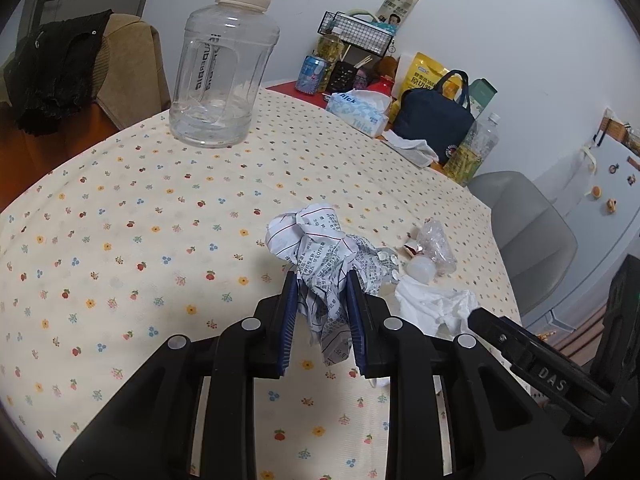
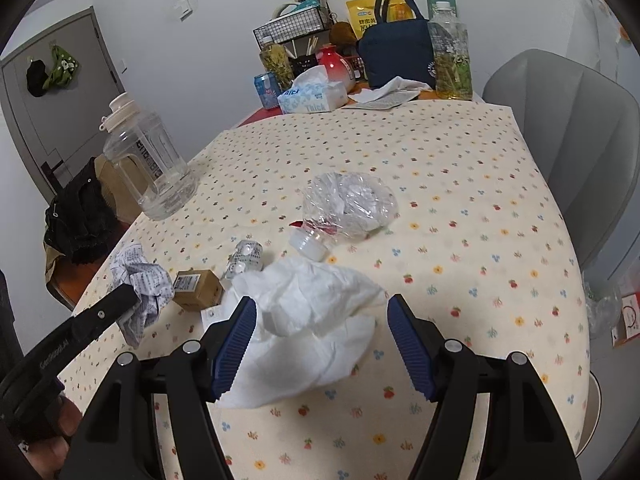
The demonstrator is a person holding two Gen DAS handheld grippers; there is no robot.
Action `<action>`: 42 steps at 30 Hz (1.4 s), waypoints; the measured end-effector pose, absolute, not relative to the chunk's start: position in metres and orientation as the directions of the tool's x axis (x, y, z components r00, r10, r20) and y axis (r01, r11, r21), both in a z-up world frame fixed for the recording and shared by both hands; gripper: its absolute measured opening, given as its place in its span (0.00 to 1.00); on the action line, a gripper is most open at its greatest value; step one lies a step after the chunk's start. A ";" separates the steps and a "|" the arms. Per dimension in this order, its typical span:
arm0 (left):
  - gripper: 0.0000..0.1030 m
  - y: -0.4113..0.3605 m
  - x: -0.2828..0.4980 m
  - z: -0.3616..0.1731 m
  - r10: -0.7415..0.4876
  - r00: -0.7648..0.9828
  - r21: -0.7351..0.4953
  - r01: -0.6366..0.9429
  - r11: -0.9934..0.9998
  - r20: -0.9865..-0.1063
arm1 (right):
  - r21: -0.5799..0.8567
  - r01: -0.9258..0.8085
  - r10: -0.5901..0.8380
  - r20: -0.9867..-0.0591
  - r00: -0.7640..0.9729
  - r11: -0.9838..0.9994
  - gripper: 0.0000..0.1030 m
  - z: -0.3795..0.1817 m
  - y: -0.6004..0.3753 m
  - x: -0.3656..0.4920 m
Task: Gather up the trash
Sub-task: 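Grasp the white tissue with the right gripper while the left gripper holds the striped paper, then carry the striped paper and white tissue with both tools to the bin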
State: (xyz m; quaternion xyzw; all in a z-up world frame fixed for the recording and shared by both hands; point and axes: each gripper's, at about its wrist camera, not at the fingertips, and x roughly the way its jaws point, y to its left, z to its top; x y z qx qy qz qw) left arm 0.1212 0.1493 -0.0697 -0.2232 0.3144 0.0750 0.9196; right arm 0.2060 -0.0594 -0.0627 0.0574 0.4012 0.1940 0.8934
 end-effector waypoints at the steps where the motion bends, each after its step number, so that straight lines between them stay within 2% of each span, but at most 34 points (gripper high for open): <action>1: 0.23 0.149 0.120 -0.070 -0.002 0.791 -0.363 -0.278 0.889 -0.612 | 0.257 -0.304 0.393 -0.699 0.597 0.918 0.64 -0.064 -0.057 0.208; 2: 0.23 0.150 0.120 -0.070 -0.002 0.791 -0.364 -0.280 0.888 -0.612 | 0.255 -0.311 0.396 -0.706 0.587 0.916 0.62 -0.066 -0.053 0.211; 5: 0.23 0.152 0.119 -0.070 0.000 0.789 -0.363 -0.282 0.888 -0.614 | 0.240 -0.340 0.400 -0.731 0.554 0.909 0.44 -0.076 -0.043 0.215; 6: 0.23 0.152 0.119 -0.070 0.000 0.789 -0.362 -0.282 0.888 -0.615 | 0.243 -0.348 0.406 -0.734 0.544 0.906 0.31 -0.078 -0.041 0.215; 8: 0.23 0.151 0.119 -0.070 0.000 0.788 -0.358 -0.280 0.891 -0.616 | 0.253 -0.357 0.419 -0.735 0.533 0.899 0.17 -0.080 -0.039 0.215; 10: 0.23 0.149 0.119 -0.070 -0.005 0.788 -0.357 -0.274 0.893 -0.616 | 0.255 -0.363 0.425 -0.726 0.541 0.896 0.10 -0.077 -0.040 0.214; 28: 0.23 0.089 0.122 -0.041 -0.076 0.816 -0.329 -0.144 0.933 -0.573 | 0.389 -0.340 0.516 -0.597 0.614 0.856 0.07 -0.027 -0.118 0.179; 42: 0.23 -0.004 0.137 -0.030 -0.205 0.793 -0.275 0.049 0.960 -0.573 | 0.432 -0.163 0.408 -0.570 0.713 0.887 0.08 -0.034 -0.239 0.144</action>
